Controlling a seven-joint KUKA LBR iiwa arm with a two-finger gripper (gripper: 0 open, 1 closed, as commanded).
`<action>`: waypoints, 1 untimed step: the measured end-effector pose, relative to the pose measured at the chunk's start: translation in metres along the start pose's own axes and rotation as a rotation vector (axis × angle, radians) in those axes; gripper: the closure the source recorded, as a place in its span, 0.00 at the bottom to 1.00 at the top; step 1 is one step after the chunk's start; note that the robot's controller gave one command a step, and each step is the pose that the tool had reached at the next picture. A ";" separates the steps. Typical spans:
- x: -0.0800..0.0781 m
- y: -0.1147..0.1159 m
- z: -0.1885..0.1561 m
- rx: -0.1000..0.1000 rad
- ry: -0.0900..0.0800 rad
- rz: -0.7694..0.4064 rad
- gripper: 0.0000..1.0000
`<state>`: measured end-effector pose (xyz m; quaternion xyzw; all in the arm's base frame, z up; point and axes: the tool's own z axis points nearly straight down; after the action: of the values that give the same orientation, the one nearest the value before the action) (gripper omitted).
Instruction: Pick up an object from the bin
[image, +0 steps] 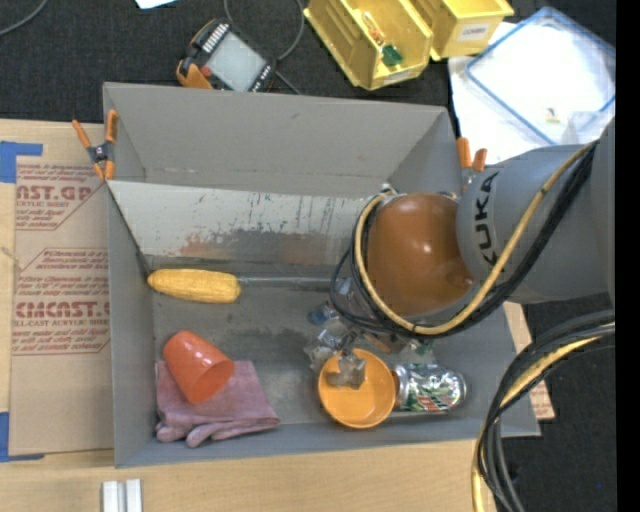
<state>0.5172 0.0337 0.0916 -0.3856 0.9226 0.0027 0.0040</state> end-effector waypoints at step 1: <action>0.006 0.030 -0.075 0.005 -0.005 -0.405 1.00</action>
Offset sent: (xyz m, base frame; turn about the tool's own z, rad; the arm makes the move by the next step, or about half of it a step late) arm -0.0035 -0.0318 0.1628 -0.0910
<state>0.4908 0.0502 0.1662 -0.5632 0.8263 0.0007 0.0076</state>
